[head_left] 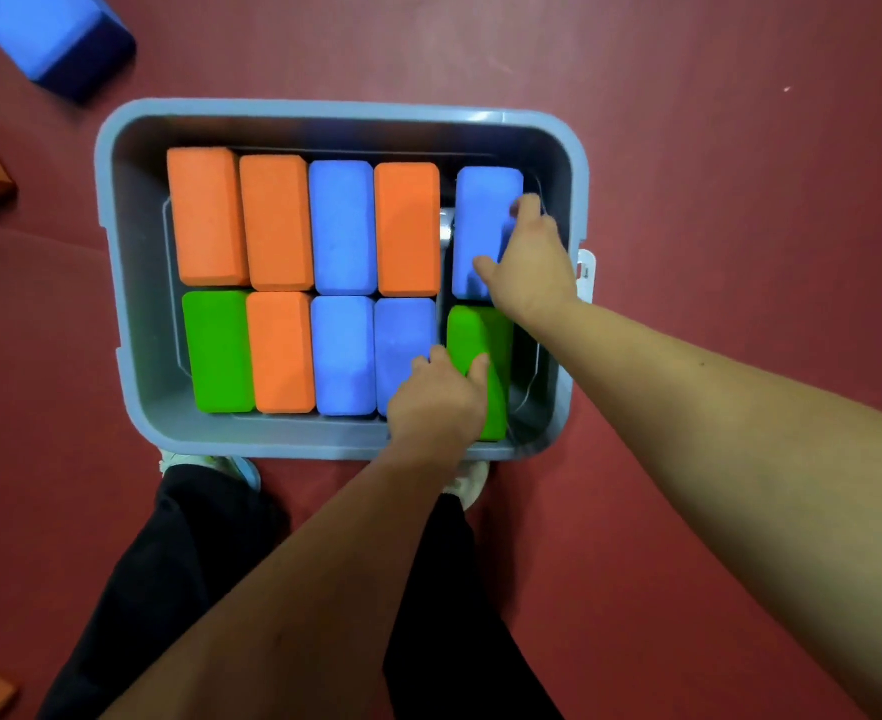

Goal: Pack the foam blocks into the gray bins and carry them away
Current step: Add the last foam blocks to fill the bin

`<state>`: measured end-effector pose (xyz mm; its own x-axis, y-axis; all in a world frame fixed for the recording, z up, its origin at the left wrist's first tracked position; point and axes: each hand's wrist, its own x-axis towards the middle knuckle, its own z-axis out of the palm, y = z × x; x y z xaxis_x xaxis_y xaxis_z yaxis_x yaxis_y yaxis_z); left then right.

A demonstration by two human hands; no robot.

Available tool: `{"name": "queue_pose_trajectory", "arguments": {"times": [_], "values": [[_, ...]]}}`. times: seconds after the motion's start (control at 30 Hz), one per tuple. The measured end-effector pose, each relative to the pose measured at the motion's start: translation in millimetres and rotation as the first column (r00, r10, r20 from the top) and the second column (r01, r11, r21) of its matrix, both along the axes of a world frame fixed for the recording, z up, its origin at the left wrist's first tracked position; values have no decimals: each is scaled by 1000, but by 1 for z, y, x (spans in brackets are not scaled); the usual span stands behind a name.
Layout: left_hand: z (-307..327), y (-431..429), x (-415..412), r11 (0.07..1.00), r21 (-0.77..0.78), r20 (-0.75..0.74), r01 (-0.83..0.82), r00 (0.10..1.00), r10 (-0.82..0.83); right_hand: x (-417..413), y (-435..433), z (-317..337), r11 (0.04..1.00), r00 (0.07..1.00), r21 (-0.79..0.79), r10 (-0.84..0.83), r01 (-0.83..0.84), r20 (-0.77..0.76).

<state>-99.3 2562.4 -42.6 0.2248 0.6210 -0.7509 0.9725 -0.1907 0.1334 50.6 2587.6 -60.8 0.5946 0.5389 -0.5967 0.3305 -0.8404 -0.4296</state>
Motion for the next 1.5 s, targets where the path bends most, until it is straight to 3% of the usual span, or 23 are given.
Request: {"name": "queue_pose_trajectory", "arguments": {"times": [0.13,0.3,0.4,0.5,0.67,0.8,0.87,0.93,1.03,1.1,1.17,1.27,1.33,1.4,1.5], "values": [[-10,23,-7,992,-82,58,-94,993,99,-20,-25,3,987,980,-79,-147,137,-137],[-29,38,-7,963,-205,158,-172,966,206,-11,-29,6,914,888,-195,-396,356,-234],[-48,38,-5,915,-346,170,-206,946,277,-12,-29,2,870,739,-387,-472,305,-480],[-68,45,-3,859,-421,146,-291,913,380,-24,-27,-9,877,703,-395,-462,273,-540],[-81,53,6,807,-486,103,-336,895,434,-34,-29,-24,949,892,-259,-268,179,-365],[-70,57,12,831,-509,93,-225,945,313,-40,-47,-9,973,907,-193,-194,128,-373],[-56,74,3,920,-381,134,-98,978,159,-46,-53,-3,981,925,-168,-150,95,-350],[-36,103,-16,979,-202,162,-30,985,64,-50,-52,8,988,973,-133,-108,82,-204],[-17,151,-51,1000,-10,135,-29,990,31,-53,-55,24,990,991,-48,-131,130,-4],[-6,190,-79,992,122,45,-5,999,-1,-59,-52,28,985,981,-80,-140,152,133],[0,223,-102,979,204,-23,-30,999,35,-62,-51,29,955,963,-187,-195,229,186],[6,264,-126,965,253,-28,-63,997,73,-61,-45,24,880,934,-314,-336,357,121],[7,281,-130,962,261,22,-85,996,82,-55,-41,15,856,916,-329,-389,398,95],[1,298,-131,939,282,45,-196,981,191,-48,-40,5,842,894,-308,-439,444,89],[-3,311,-136,885,63,-57,-461,884,465,-37,-40,-4,850,888,-271,-459,452,43]]}}
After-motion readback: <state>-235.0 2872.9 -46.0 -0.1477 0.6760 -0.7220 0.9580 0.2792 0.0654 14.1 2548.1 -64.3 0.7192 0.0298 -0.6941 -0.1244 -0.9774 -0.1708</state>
